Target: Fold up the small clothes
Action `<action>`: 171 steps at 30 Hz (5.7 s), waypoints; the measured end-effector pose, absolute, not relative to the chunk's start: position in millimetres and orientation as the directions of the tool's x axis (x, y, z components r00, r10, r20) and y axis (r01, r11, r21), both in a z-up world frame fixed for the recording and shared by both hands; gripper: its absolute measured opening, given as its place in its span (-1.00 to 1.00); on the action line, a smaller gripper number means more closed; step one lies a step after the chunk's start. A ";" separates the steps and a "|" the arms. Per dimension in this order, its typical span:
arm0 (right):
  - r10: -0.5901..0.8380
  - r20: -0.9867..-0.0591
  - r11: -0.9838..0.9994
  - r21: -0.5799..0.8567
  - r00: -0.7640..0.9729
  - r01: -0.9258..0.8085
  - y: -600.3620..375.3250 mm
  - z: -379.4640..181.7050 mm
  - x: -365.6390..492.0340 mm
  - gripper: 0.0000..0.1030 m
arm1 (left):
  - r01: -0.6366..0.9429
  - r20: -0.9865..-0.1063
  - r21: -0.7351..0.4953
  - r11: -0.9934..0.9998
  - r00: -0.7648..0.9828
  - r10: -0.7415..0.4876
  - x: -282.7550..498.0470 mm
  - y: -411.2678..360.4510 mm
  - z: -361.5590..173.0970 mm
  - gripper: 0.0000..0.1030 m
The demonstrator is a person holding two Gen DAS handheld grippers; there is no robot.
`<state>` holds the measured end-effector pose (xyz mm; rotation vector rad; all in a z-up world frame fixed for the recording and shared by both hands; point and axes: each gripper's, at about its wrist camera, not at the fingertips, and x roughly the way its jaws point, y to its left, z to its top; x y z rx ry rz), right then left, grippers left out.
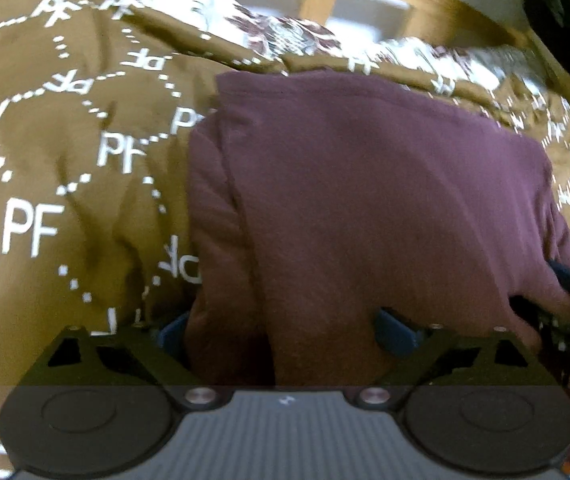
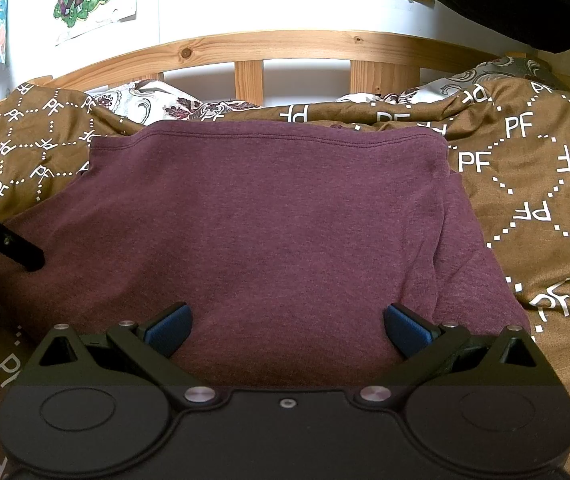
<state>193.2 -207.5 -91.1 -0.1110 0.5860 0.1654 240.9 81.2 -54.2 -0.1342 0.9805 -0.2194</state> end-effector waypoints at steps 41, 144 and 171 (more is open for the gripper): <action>-0.115 -0.349 0.988 -0.135 0.930 0.072 -268.4 -47.0 200.9 0.99 | 0.398 -0.677 -0.184 0.899 0.612 -0.410 220.7 -99.8 7.4 -0.74; 0.270 -0.411 0.943 0.295 0.871 -0.153 -325.7 -14.8 210.0 -0.73 | 0.578 -0.627 0.032 0.815 0.646 -0.434 152.3 -182.1 -12.0 -0.54; 0.118 -0.571 0.968 0.247 0.812 0.033 -339.7 -29.4 197.1 -0.17 | 0.399 -0.560 -0.163 0.902 0.716 -0.418 133.8 -135.6 7.0 0.87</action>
